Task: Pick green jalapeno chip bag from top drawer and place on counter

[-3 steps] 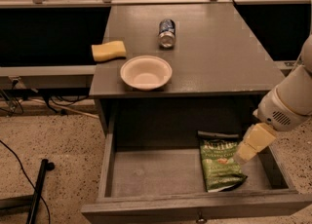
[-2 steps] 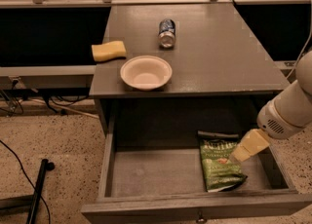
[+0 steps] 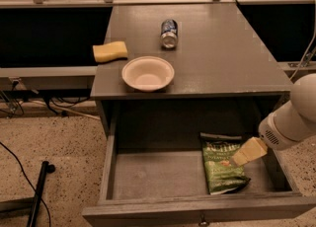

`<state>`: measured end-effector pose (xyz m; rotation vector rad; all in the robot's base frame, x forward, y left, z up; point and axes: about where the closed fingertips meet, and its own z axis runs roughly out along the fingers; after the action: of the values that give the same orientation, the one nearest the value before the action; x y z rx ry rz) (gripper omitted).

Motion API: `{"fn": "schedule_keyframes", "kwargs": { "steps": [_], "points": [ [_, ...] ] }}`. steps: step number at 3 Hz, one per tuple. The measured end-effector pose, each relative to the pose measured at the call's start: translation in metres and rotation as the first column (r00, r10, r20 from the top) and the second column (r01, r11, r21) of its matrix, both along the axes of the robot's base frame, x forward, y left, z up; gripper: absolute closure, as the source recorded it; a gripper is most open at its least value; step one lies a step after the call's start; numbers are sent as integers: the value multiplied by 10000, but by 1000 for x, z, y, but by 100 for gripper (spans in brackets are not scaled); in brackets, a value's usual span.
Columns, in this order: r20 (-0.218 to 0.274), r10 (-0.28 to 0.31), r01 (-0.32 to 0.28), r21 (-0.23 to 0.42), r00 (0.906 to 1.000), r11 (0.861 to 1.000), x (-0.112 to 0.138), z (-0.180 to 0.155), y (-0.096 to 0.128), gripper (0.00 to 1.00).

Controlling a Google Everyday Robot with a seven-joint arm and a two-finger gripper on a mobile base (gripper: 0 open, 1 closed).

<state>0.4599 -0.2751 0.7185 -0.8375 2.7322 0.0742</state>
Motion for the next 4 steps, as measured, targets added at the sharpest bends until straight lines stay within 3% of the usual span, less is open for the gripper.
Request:
{"fn": "schedule_keyframes", "kwargs": {
  "steps": [1,2,3,4],
  "points": [
    [63,-21,21,-3,10000,10000,1,0,0,0],
    [-226,-323,334,536,9992,9980,4,-4,5,0],
    [-700,-775,837,898,9945,9924,5,-22,18,18],
    [-1067,-1219,1303,755,9868,9886,6,-40,29,39]
  ]
}}
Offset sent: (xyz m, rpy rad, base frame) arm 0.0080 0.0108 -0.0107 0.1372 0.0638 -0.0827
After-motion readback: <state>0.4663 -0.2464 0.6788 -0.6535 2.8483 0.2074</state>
